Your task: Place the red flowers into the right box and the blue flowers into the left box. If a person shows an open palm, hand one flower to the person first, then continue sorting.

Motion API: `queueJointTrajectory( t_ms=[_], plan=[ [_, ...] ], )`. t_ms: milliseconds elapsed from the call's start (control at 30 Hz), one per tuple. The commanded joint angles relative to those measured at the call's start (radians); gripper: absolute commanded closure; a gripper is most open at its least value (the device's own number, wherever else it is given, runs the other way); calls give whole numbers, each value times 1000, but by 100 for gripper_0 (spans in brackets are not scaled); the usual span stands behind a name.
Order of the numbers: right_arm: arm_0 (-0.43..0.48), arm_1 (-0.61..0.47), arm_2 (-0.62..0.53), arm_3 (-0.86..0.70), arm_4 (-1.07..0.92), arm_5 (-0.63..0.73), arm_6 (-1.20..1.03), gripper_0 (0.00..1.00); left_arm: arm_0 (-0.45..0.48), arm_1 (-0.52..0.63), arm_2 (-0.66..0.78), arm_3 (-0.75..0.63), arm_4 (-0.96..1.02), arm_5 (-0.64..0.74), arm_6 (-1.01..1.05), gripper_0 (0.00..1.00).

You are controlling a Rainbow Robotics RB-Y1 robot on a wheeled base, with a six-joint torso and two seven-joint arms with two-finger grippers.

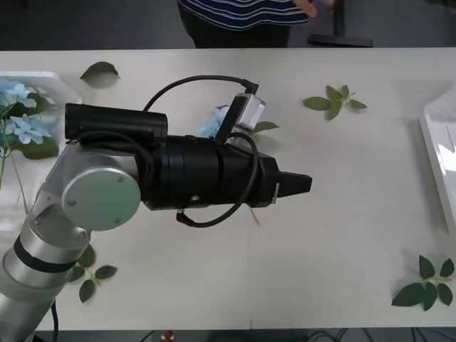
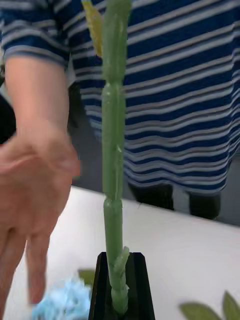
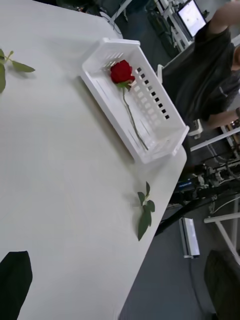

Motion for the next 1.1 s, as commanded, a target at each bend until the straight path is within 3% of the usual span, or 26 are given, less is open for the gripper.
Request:
queueJointTrajectory(
  t_ms=[33,200,300,933,967,1000,1067,1100],
  plan=[
    [-77,96,-43,-18,249,-2,-144,100,-33,20,-1,-62,-3,2,26,0],
    [-133,181,43,-17,616,-3,-366,100,-34,20,2,-63,18,-7,19,0],
    [-135,205,75,-15,696,-5,-423,100,-36,20,4,-65,18,-7,18,0],
    [-135,217,101,-17,711,-6,-464,100,-36,20,4,-63,12,-12,1,0],
    [-135,217,101,-17,711,-6,-464,84,-36,18,5,-65,12,-13,-1,0],
    [-135,217,101,-17,711,-6,-464,39,-36,18,5,-65,14,-13,-1,0],
    [-135,217,101,-17,711,-6,-464,14,-36,20,5,-65,14,-13,-4,0],
    [-135,217,101,-17,711,-6,-464,10,-38,18,7,-65,17,-13,-4,0]
  ],
)
